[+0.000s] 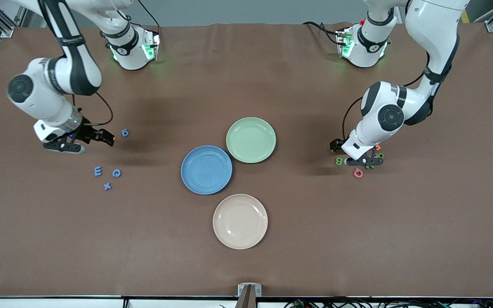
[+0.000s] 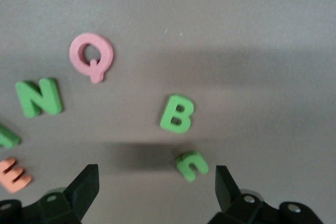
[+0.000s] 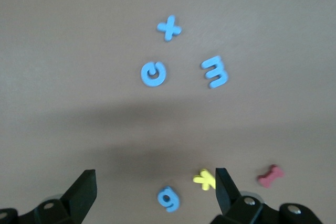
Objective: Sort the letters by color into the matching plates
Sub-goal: 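Grasp the green B with the left gripper while the right gripper grasps the blue g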
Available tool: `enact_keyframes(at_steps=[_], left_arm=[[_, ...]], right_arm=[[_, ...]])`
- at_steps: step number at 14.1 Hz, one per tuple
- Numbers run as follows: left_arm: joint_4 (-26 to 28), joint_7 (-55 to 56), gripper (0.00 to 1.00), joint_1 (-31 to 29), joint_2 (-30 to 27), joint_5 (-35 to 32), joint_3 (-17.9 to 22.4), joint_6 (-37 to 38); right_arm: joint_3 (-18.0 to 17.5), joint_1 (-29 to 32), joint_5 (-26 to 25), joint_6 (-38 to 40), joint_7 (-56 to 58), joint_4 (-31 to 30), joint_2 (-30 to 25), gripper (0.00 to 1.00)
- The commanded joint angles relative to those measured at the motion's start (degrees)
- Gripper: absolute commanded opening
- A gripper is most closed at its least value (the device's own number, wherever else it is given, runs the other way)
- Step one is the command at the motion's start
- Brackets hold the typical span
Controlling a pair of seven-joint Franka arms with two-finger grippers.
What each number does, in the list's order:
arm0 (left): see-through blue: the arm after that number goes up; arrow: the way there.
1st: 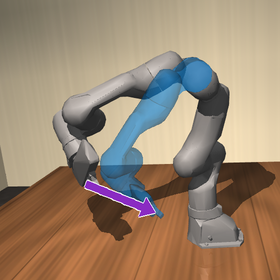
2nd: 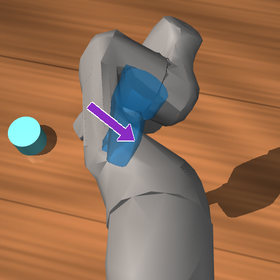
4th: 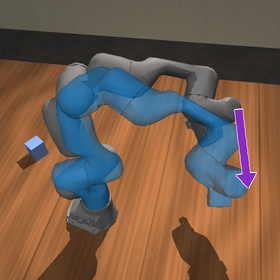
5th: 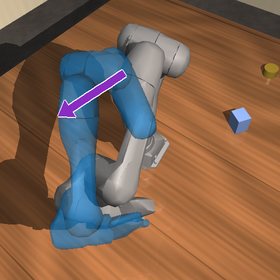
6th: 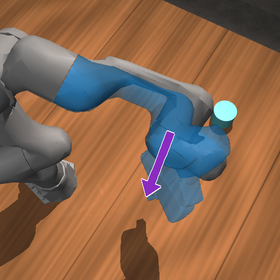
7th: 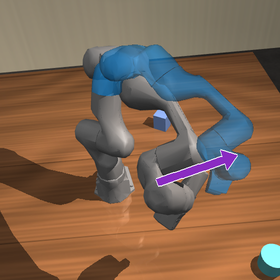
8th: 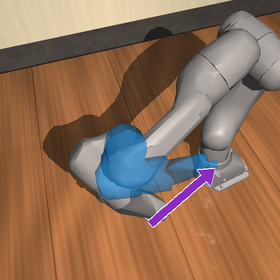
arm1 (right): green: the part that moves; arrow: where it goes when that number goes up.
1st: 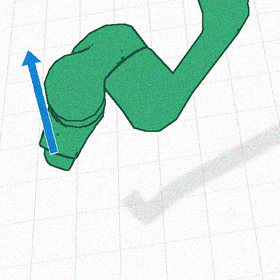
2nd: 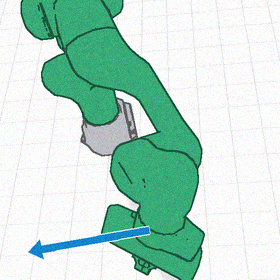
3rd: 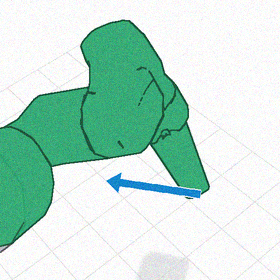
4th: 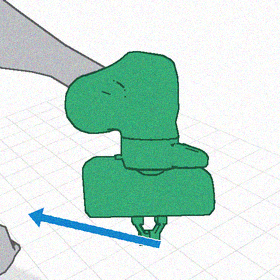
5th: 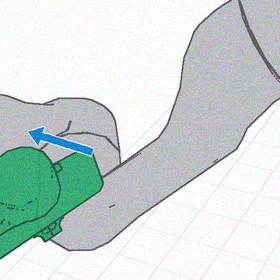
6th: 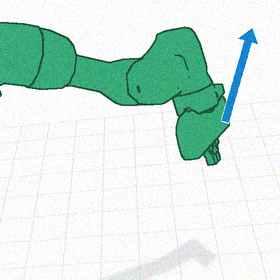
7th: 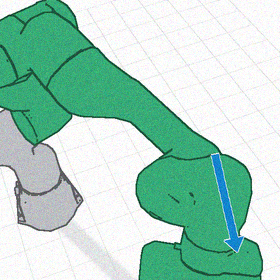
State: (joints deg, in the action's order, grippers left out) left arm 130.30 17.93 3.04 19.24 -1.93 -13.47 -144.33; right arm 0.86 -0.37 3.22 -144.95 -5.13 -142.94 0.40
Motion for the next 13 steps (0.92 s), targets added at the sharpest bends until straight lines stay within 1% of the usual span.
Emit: enact_keyframes(at_steps=[1,4,6,8,11,13], left_arm=[[-2.0,1.6,0.96,0.0,2.7,-3.7,-0.1,-1.7],[-3.1,4.5,0.91,0.0,4.7,-7.6,-0.2,-2.0],[-4.7,5.7,0.88,0.0,6.1,-7.7,-0.2,-2.0],[-5.2,6.0,0.84,0.0,6.7,-7.7,-0.2,-2.4],[-5.5,6.0,0.71,0.1,7.4,-7.7,-0.2,-3.5],[-5.5,6.1,0.58,0.1,7.6,-7.6,-0.2,-3.6]], right_arm=[[0.2,-1.3,0.5,-6.0,-2.8,-5.1,0.0,1.00],[0.3,-2.1,0.4,-9.7,-3.0,-5.6,4.0,1.00],[0.3,-2.1,0.4,-14.5,-3.0,-7.5,6.5,1.00],[0.3,-2.1,0.4,-15.1,-3.0,-7.8,8.6,1.00],[0.3,-2.2,0.4,-15.1,-3.0,-8.0,10.1,0.99],[0.3,-2.3,0.4,-15.1,-3.0,-8.8,10.2,0.99]])
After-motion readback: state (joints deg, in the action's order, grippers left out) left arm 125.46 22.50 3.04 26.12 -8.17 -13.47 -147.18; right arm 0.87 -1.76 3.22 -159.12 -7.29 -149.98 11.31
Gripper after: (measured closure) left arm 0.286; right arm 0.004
